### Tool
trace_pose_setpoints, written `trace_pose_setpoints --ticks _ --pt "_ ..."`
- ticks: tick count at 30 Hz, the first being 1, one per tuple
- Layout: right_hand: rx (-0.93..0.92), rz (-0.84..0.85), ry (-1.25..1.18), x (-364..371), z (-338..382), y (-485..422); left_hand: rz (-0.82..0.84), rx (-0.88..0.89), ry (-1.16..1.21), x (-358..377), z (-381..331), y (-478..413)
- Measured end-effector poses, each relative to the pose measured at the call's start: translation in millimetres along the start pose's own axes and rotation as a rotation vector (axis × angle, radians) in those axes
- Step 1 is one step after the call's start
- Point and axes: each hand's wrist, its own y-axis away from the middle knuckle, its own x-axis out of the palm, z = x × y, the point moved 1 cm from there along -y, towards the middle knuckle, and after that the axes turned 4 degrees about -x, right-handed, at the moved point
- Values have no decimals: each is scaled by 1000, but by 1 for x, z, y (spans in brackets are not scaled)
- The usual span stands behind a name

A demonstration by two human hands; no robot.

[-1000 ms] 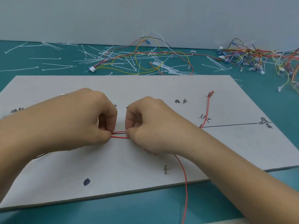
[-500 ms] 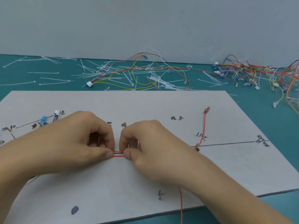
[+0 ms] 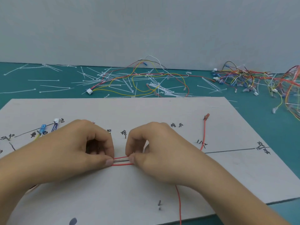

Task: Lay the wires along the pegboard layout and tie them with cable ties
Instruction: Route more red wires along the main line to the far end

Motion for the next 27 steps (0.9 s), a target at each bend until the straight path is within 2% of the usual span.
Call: trace_pose_setpoints --ticks 5,13,27 --pt "14 -12 -47 -13 -2 5 13 -12 14 0 0 2" --pt "104 80 -2 -21 -10 5 40 0 49 1 2 2" --pt "148 124 -55 -39 -22 6 -16 70 85 9 -7 -1"
